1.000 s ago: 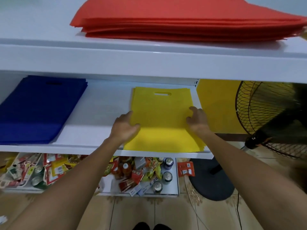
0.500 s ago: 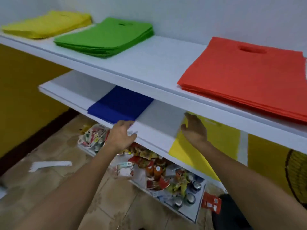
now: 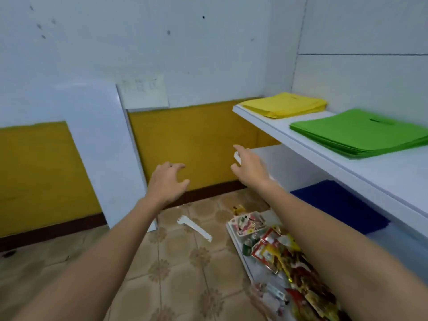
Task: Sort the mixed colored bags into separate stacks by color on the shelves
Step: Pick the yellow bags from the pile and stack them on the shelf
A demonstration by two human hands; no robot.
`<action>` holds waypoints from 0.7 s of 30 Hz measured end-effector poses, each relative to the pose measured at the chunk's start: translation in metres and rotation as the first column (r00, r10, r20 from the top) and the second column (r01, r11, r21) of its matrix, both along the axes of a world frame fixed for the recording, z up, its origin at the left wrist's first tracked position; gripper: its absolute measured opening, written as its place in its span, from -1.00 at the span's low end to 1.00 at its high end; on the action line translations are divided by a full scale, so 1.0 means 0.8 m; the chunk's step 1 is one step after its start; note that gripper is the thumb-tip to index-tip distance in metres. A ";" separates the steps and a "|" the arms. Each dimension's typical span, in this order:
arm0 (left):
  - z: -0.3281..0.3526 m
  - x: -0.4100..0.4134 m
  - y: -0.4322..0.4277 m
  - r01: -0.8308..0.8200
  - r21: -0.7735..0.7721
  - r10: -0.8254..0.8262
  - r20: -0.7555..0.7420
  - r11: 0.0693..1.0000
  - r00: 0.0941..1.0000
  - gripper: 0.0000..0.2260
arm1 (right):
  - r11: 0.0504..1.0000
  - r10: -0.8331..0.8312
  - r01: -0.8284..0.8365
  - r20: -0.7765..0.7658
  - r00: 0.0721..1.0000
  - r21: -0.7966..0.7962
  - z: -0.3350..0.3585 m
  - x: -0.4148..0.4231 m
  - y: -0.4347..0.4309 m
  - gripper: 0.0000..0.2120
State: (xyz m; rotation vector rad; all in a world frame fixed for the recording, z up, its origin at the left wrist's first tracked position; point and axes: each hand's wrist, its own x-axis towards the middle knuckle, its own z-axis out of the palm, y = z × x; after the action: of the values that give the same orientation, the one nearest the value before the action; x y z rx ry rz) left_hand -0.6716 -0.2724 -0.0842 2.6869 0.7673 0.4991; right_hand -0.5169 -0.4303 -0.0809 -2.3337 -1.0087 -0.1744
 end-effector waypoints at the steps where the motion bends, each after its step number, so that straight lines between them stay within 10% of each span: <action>1: 0.006 -0.002 0.018 -0.018 0.010 0.018 0.010 1.000 1.000 -0.57 | 1.000 0.010 -0.010 0.017 1.000 -0.004 0.007 0.002 0.023 -0.45; 21: 0.020 0.220 0.351 0.112 0.028 -0.111 -0.019 0.993 0.994 -0.58 | 0.998 -0.068 0.069 0.083 0.994 -0.007 0.046 0.220 0.325 -0.37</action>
State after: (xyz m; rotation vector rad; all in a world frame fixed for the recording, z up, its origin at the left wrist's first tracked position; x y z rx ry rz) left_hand -0.4957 0.0088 -0.0679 2.7457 0.6149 0.4632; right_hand -0.3406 -0.1700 -0.0443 -2.3887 -0.9718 -0.2956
